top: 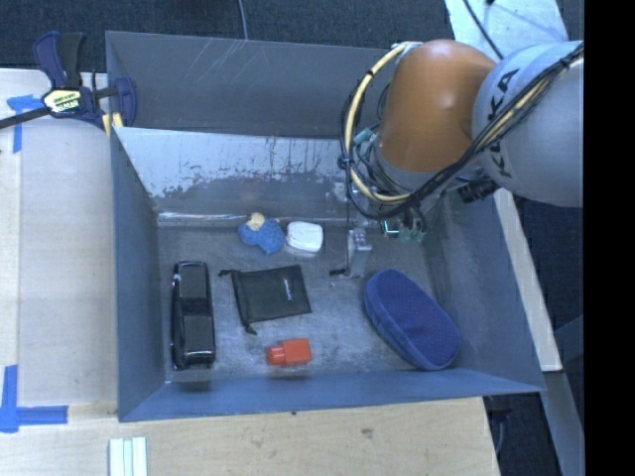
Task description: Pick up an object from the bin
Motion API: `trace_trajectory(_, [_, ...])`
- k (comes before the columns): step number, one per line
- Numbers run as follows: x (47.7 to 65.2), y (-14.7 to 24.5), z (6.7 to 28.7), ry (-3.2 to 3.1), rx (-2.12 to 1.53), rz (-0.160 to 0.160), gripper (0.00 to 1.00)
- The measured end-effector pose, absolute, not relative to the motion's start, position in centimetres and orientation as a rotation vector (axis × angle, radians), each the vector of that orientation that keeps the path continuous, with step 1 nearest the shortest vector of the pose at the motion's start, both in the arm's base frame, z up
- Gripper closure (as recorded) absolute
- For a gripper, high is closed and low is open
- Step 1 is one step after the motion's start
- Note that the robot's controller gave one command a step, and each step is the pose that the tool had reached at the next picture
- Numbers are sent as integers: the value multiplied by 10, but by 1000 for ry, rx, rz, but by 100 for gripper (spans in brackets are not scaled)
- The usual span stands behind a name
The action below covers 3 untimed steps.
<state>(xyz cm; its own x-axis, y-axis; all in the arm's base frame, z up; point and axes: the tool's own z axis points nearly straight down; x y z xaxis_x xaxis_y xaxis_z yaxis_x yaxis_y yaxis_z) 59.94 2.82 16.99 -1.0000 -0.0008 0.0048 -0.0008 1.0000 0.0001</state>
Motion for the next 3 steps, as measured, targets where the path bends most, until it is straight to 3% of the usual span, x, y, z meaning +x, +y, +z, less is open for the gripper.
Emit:
trace_trajectory(1, [621, 40, 66, -3135, -68, -1, 0])
trace_trajectory(2, [624, 40, 72, -3145, -70, -1, 100])
trace_trajectory(3, [602, 37, 170, -3152, -42, -1, 100])
